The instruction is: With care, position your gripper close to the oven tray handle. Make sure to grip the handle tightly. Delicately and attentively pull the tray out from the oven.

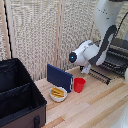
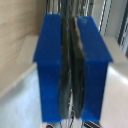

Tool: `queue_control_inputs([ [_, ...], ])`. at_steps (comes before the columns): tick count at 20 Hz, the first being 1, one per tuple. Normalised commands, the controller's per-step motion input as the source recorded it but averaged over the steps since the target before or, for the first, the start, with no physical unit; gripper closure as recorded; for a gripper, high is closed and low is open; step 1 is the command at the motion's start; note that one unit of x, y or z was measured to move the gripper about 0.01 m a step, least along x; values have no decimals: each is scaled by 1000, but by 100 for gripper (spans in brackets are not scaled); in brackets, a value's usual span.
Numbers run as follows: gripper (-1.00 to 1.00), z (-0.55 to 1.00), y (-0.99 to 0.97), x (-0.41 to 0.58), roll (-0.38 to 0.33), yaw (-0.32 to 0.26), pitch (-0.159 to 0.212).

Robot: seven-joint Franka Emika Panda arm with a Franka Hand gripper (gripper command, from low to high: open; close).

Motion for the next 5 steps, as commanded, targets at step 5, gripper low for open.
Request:
queue_control_inputs([
  [5, -100, 544, -85, 17, 32, -29, 42],
])
